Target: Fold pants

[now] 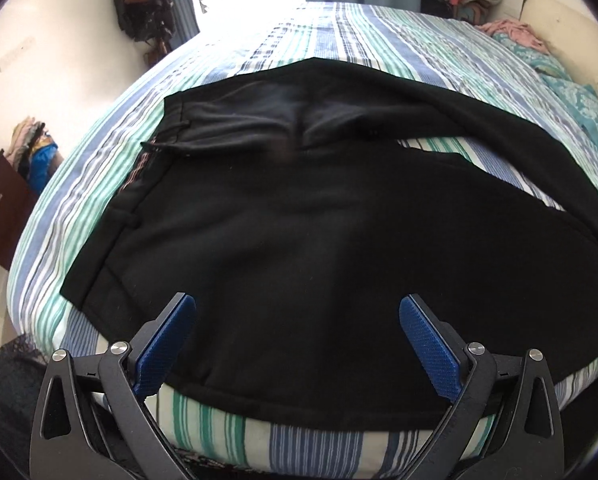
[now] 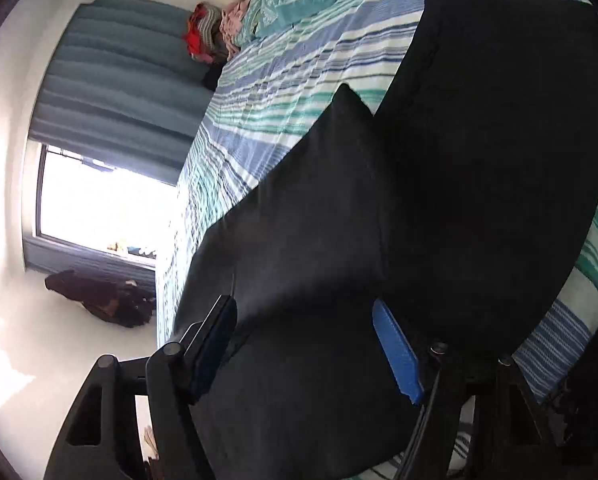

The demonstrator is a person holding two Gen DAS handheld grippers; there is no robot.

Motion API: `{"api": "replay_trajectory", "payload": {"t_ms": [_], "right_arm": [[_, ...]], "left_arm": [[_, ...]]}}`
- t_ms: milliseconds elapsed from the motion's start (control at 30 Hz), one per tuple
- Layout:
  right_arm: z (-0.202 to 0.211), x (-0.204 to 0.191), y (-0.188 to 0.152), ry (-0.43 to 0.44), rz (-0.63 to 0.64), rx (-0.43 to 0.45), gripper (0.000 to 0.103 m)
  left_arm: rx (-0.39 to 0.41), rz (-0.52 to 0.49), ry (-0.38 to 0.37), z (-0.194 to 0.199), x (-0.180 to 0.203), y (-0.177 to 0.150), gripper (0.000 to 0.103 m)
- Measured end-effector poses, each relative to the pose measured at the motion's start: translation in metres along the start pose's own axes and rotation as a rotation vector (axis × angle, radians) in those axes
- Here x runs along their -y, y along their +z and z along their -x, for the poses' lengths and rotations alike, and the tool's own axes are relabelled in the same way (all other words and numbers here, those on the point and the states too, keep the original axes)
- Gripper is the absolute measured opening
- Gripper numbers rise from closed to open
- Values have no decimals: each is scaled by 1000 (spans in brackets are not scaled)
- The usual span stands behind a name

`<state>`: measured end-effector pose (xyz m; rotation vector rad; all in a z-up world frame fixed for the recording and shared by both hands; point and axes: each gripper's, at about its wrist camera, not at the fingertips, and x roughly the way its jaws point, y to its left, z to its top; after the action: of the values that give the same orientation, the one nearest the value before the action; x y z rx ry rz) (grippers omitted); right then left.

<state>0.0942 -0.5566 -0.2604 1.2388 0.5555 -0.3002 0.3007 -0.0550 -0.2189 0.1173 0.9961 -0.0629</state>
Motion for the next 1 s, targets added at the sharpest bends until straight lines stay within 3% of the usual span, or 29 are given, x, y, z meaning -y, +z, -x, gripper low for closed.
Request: {"api": "replay_trajectory", "payload": {"t_ms": [67,133,167,200,300,400,467,533,600,767,900,1000], "right_arm": [[3,3,7,11,-48,80,71],[-3,11,12,-2,-113,93,60],[-8,14,14,-32,-126,82,33],[-11,15,18,-81,-117,63,13],[-7,0,25,-96,-40,53,12],[15,-41,34,-35,117,67,12],[30,-67,39,6,216,67,12],[43,-88,44,46,278,68,12],[55,-106,49,85,315,73,12],[86,-132,46,174,368,70,12],[119,-139,37,209,424,67,11],[136,-139,33,232,435,68,11]], "left_arm": [[-12,12,-3,-1,-8,-3,102],[-31,12,23,-9,-9,-1,102],[-49,10,40,-14,-9,1,102],[-65,7,52,-18,-6,4,102],[-73,11,33,-20,0,23,102],[-34,79,-43,-18,-5,60,102],[-17,135,-112,-24,-9,100,102],[-34,184,-221,-42,-13,144,102],[-58,236,-282,-65,-15,187,102],[-125,325,-279,-121,-13,257,102],[-179,404,-246,-155,-16,268,102],[-217,419,-190,-175,-21,259,102]]}}
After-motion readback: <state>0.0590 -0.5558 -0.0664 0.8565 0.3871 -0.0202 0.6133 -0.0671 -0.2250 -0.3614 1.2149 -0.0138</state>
